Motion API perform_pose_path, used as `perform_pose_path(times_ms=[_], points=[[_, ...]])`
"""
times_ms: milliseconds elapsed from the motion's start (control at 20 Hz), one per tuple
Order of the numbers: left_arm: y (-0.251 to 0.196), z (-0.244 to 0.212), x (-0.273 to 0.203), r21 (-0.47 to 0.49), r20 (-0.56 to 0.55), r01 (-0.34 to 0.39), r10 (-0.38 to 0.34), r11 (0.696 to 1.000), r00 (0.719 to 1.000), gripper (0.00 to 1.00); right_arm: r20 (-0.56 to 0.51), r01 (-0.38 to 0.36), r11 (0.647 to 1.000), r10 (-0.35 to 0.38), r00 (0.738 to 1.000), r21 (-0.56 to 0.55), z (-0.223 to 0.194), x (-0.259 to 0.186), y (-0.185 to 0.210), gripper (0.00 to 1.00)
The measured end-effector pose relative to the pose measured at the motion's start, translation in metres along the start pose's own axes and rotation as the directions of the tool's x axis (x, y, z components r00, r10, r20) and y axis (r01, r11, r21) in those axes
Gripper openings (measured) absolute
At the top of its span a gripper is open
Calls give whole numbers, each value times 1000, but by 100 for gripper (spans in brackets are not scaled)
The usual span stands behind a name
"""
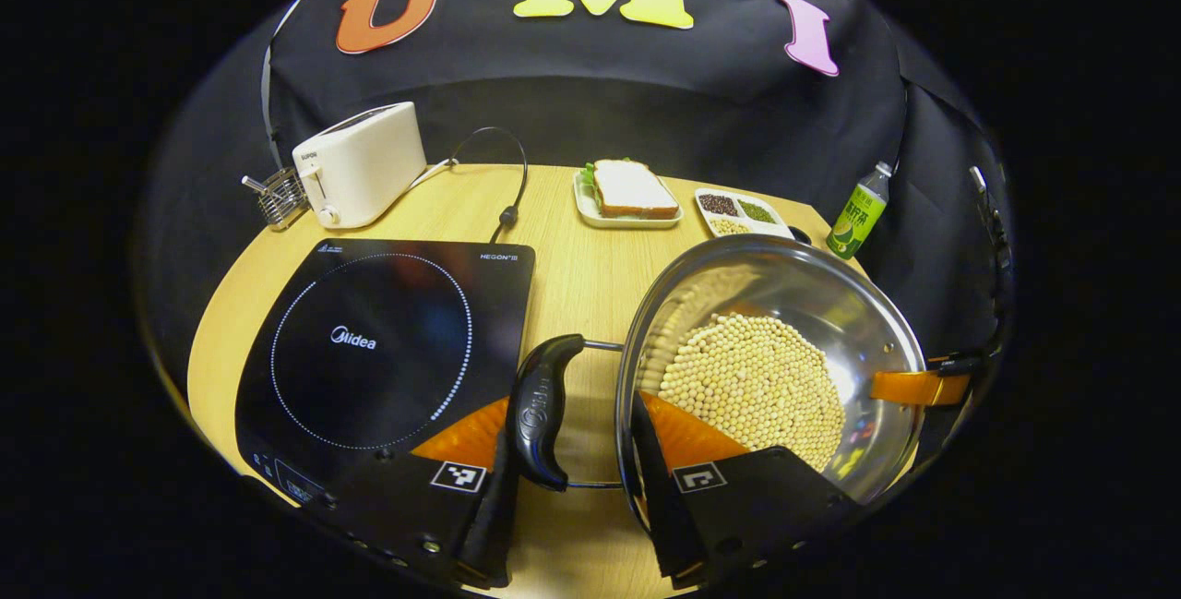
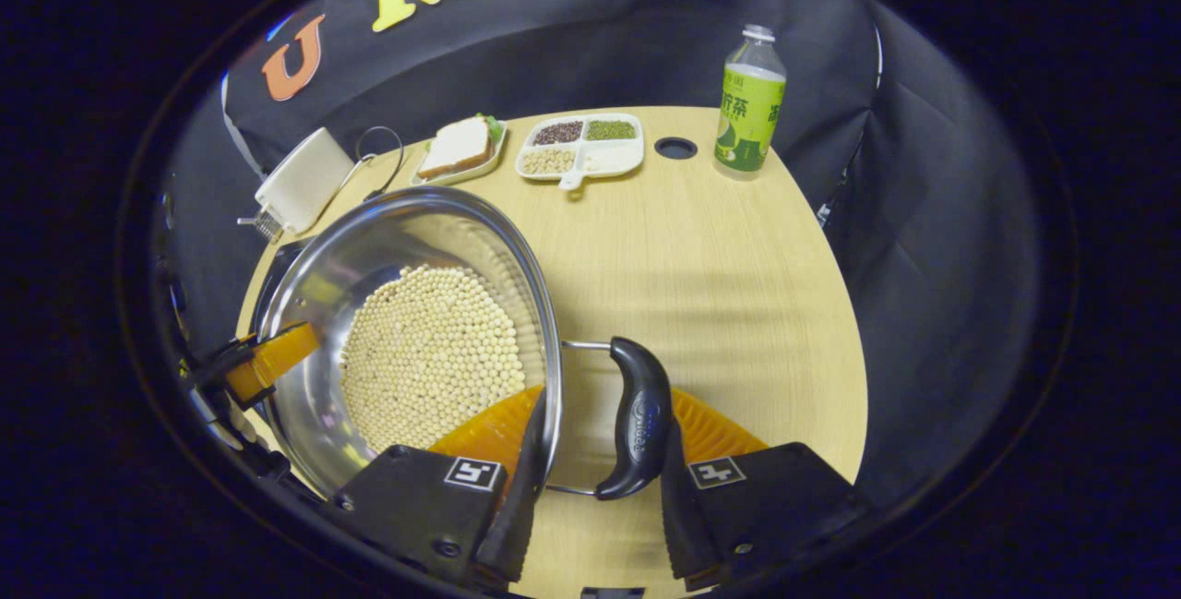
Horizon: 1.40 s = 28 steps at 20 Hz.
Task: First push the handle of the pot to place it horizontally, then grasp the pot with both hands and set it on the induction cooktop.
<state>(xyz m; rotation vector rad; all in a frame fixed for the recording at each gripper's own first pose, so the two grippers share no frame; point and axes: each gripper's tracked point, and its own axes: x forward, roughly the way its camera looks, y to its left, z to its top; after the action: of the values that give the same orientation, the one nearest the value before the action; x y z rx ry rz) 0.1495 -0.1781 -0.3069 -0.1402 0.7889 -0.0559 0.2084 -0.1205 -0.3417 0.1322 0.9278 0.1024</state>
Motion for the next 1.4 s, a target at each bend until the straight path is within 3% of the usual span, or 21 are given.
perform_pose_path(times_ms=[650, 1400], points=[[104, 14, -52, 29, 48, 0, -2, 1000, 999, 58, 44, -14, 1000, 14, 999, -2, -11, -35, 116, 57], [236, 21, -57, 15, 28, -44, 43, 999, 999, 58, 19, -38, 999, 38, 999, -15, -17, -7, 256, 57]])
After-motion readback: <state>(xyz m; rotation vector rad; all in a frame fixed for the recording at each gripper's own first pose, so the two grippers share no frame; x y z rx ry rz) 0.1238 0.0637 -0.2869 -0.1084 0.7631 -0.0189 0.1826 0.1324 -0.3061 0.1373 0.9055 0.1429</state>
